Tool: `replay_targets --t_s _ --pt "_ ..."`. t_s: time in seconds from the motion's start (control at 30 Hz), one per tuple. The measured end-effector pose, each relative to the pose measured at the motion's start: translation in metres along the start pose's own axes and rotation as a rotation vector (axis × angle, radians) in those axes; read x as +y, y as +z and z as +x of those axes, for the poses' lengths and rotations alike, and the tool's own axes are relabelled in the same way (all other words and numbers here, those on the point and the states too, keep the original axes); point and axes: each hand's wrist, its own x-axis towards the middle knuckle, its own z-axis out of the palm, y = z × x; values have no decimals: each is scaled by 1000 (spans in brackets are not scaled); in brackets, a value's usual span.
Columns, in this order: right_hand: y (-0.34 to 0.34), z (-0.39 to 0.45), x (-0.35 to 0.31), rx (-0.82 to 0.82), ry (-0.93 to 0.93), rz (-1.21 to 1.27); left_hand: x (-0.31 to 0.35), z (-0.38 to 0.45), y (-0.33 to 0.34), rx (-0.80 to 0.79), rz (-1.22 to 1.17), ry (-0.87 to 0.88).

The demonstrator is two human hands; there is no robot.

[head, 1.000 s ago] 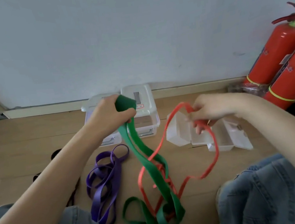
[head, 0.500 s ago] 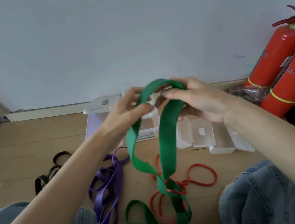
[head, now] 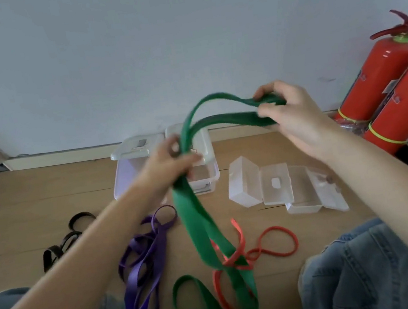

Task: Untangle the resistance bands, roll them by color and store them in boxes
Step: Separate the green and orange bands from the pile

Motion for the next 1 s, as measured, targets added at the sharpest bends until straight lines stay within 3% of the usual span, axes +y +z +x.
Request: replay_targets --t_s 0.07,0.13,0.23,0.3,0.33,0.47,0.6,0.67,0.73,0.83,0.9,1.0 --pt "-15 0 -1 -129 72 -491 32 4 -23 0 -257 90" --pt "-19 -5 2 -324 174 -761 42 0 -29 -59 -11 64" --pt "2 -16 7 -493 142 -613 26 -13 -6 -287 539 -17" --pt "21 -21 13 -680 72 -554 16 -17 10 -449 599 -5" --pt "28 -22 16 -729 48 -572 14 -17 13 -458 610 13" --pt "32 -22 15 -624 9 -539 9 -11 3 -309 506 81" --pt "35 -24 14 -577 -53 -714 -15 -9 10 -177 536 181" --pt "36 -26 9 -529 -104 -517 -36 -8 17 -77 555 214" --pt "30 -24 1 -497 -104 -130 -60 -6 19 -60 504 152" --pt "17 -20 -8 -381 -124 232 -89 -9 17 -269 552 -60" --pt "7 -16 -10 -289 -112 305 -99 -9 19 -315 620 -82" --pt "-4 -13 -7 -254 -50 113 -83 3 18 -141 362 -6"
